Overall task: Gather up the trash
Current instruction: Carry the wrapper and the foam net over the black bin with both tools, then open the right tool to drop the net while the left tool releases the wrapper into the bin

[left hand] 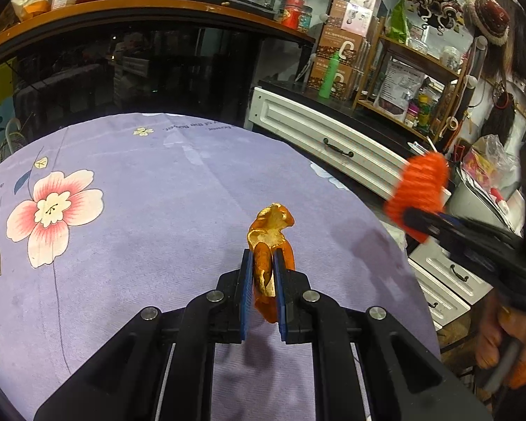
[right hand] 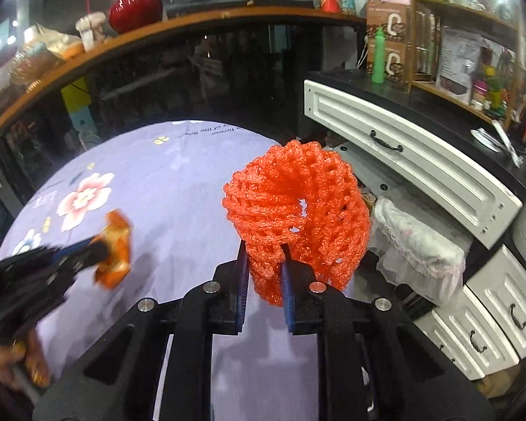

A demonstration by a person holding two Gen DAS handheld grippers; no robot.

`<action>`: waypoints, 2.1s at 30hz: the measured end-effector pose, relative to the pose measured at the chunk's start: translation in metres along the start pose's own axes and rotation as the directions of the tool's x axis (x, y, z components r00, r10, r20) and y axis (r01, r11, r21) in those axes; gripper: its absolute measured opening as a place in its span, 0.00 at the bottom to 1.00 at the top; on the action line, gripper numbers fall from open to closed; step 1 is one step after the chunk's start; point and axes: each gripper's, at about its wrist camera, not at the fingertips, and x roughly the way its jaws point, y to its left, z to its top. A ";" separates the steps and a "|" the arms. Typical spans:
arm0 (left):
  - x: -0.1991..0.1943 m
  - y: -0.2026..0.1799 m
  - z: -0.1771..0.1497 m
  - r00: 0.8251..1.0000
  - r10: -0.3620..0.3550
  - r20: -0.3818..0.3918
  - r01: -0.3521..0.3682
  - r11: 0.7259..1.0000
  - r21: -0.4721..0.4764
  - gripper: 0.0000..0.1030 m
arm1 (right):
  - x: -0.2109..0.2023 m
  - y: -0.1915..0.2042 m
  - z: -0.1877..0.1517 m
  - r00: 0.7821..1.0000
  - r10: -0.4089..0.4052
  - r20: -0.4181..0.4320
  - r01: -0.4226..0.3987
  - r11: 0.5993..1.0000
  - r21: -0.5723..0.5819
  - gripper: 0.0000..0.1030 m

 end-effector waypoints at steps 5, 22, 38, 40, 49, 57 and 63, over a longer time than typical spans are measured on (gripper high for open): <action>-0.004 -0.018 -0.003 0.999 -0.035 0.008 0.035 0.999 0.041 0.12 | -0.056 -0.018 -0.036 0.999 0.009 0.042 -0.011 0.999 0.046 0.17; -0.049 -0.133 -0.050 0.970 -0.240 -0.046 0.244 0.948 0.204 0.12 | -0.164 -0.081 -0.167 0.991 -0.108 0.077 0.088 0.970 0.227 0.17; -0.043 -0.220 -0.122 0.923 -0.334 -0.191 0.376 0.891 0.256 0.12 | -0.101 -0.115 -0.248 0.993 -0.076 -0.086 0.101 0.936 0.336 0.17; -0.037 -0.221 -0.128 0.923 -0.324 -0.208 0.371 0.892 0.257 0.12 | -0.087 -0.121 -0.255 0.992 -0.059 -0.109 0.095 0.928 0.361 0.19; -0.022 -0.226 -0.141 0.927 -0.285 -0.246 0.348 0.896 0.277 0.12 | -0.058 -0.139 -0.273 0.990 -0.026 -0.142 0.090 0.883 0.461 0.50; -0.002 -0.241 -0.158 0.917 -0.262 -0.300 0.354 0.881 0.313 0.12 | -0.096 -0.145 -0.281 0.978 -0.162 -0.132 0.203 0.884 0.421 0.57; 0.025 -0.254 -0.174 0.913 -0.213 -0.347 0.336 0.876 0.346 0.12 | -0.122 -0.153 -0.293 0.965 -0.226 -0.132 0.260 0.877 0.405 0.61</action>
